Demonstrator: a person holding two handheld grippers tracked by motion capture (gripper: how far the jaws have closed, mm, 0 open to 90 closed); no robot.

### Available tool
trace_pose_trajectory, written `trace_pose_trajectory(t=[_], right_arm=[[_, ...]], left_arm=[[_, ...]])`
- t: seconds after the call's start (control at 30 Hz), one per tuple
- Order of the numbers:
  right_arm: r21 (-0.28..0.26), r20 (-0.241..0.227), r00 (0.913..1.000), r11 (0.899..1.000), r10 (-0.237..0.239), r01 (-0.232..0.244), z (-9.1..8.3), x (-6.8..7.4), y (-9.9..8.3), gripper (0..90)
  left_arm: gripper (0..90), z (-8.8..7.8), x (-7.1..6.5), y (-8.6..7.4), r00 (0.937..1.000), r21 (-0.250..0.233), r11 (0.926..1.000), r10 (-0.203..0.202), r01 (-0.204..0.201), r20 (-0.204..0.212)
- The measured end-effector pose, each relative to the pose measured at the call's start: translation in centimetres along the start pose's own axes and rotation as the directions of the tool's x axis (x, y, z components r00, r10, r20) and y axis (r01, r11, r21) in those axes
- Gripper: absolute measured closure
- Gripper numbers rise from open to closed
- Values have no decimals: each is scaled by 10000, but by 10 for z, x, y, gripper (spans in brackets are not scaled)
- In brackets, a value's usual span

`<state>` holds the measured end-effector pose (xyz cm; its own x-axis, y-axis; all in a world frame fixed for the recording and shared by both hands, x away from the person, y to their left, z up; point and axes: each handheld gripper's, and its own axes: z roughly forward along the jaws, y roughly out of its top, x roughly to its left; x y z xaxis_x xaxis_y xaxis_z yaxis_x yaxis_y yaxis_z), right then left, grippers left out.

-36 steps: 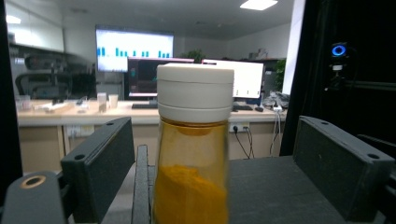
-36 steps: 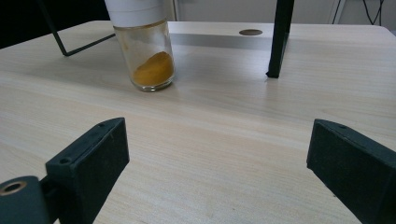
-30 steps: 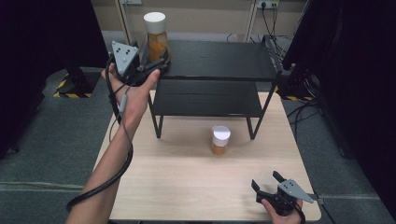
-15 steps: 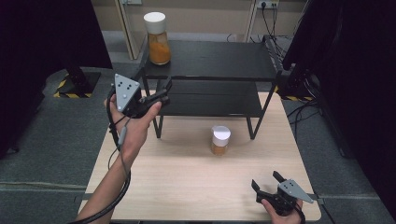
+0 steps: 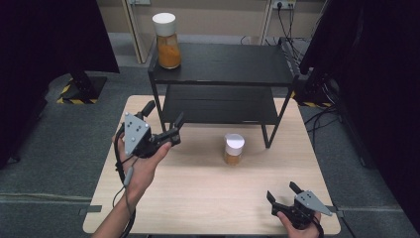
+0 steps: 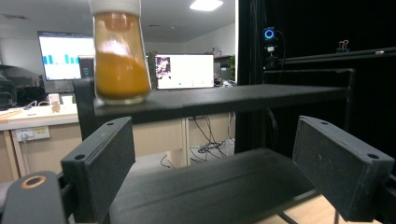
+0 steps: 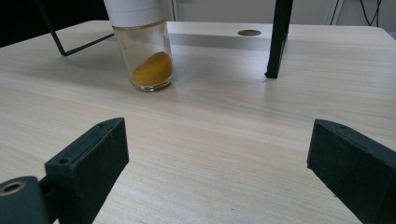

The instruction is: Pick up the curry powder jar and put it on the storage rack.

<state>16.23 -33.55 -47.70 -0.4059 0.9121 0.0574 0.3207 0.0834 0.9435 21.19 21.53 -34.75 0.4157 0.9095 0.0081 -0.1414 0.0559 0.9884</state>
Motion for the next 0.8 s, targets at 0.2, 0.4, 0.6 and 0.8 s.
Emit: trace_pose_trajectory(t=[0.2, 0.4, 0.6, 0.8], right_arm=[[-13, 1, 10000, 10000, 4, -4, 0, 0, 0, 56], [8, 5, 10000, 10000, 8, -8, 0, 0, 0, 55], [-24, 12, 10000, 10000, -10, 10, 0, 1, 0, 55], [-15, 12, 10000, 10000, -2, 2, 0, 1, 0, 55]], left_arm=[[123, -18, -2, -20, 9999, 131, 9998, -139, 138, 80], [122, -35, -2, -41, 9998, 286, 9995, -125, 121, 139], [122, -48, 0, -58, 9991, 601, 9976, -344, 330, 235], [122, -59, 1, -73, 9990, 884, 9954, -387, 367, 209]])
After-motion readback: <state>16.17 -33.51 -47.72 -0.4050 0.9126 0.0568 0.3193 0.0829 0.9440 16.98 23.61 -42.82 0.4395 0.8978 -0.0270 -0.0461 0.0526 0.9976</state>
